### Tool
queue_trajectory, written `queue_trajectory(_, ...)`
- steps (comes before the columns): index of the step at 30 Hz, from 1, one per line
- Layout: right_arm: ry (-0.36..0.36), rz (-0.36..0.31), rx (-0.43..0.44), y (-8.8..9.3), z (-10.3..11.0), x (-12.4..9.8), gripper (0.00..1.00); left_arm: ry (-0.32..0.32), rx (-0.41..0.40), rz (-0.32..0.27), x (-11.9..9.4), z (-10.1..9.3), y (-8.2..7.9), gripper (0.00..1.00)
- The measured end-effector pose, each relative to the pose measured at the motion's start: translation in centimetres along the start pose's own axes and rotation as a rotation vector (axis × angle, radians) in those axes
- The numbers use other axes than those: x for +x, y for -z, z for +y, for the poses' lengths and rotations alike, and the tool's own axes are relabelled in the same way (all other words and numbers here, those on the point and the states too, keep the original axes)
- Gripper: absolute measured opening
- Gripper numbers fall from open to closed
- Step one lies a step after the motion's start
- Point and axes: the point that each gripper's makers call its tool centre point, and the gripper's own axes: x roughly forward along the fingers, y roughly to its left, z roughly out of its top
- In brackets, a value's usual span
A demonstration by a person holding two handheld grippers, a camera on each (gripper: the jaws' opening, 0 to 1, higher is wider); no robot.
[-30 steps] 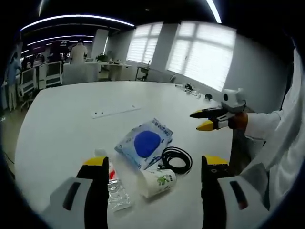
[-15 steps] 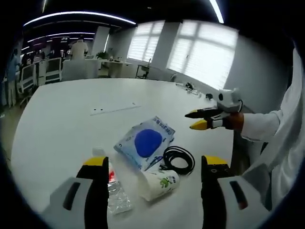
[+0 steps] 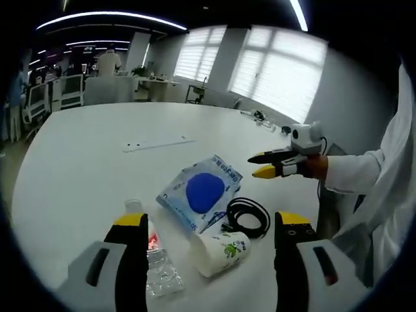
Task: Arrange the tabletop items into an orderly group along one side of the table until the central work area is clear of visible clutter.
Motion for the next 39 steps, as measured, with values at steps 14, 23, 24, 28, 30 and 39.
queue_trajectory(14, 0.006, 0.005, 0.071, 1.4, -1.6, 2.0, 0.35, -0.01, -0.018, 0.006, 0.0, 0.8, 0.5, 0.81)
queue_trajectory(23, 0.002, 0.033, 0.111, 2.6, -2.0, 3.0, 0.26, -0.017, -0.026, 0.007, 0.1, 1.0, 0.6, 0.8)
queue_trajectory(24, 0.002, 0.033, 0.11, 2.7, -2.0, 3.1, 0.25, -0.017, -0.026, 0.008, 0.1, 1.0, 0.7, 0.8)
queue_trajectory(28, 0.003, 0.036, 0.122, 2.9, -2.1, 3.2, 0.24, -0.018, -0.028, 0.007, 0.2, 1.1, 0.7, 0.8)
queue_trajectory(30, 0.005, 0.034, 0.126, 3.0, -2.2, 3.3, 0.23, -0.018, -0.031, 0.008, 0.2, 1.1, 0.7, 0.8)
queue_trajectory(39, 0.0, 0.022, 0.179, 3.3, -2.5, 3.5, 0.13, -0.02, -0.032, 0.013, 0.4, 1.3, 0.9, 0.8)
